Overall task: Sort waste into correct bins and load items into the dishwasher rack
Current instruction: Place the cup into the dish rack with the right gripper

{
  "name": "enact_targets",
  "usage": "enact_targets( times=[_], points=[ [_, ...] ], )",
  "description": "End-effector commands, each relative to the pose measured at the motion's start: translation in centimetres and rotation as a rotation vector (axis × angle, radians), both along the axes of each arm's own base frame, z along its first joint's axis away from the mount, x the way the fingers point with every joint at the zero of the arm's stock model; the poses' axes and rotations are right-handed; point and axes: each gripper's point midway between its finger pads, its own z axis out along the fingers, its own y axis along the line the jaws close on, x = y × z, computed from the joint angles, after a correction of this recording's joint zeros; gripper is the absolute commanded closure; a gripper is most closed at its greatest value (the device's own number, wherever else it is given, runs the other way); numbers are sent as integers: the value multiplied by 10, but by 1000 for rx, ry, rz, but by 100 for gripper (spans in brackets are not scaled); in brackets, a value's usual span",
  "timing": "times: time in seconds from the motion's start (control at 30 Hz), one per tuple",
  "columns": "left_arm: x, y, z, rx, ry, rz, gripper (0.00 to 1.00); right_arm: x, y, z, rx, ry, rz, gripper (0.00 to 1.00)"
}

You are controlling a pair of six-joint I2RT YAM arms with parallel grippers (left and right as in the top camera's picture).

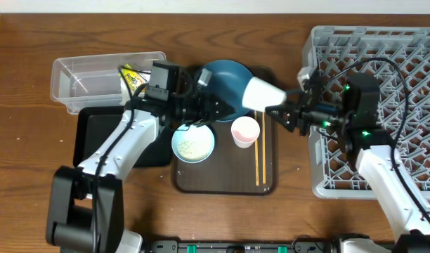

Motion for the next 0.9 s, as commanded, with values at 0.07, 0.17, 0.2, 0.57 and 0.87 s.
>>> enact_targets(
  times=[0.07, 0.17, 0.2, 0.57, 0.87],
  points=[
    [10, 51, 13, 346, -239, 108, 48, 31, -74, 21, -153, 22, -377, 99],
    [6, 80, 29, 487, -304, 189, 48, 35, -128, 26, -242, 120, -611, 99],
    [5, 89, 34, 529, -320, 221, 47, 34, -147, 30, -272, 148, -689, 99],
    [-16, 121, 61, 644, -368, 315, 46, -6, -318, 72, -516, 264, -1356, 99],
    [-19, 122, 57, 651, -351, 308, 46, -46, -415, 57, -531, 405, -1634, 99]
  ],
)
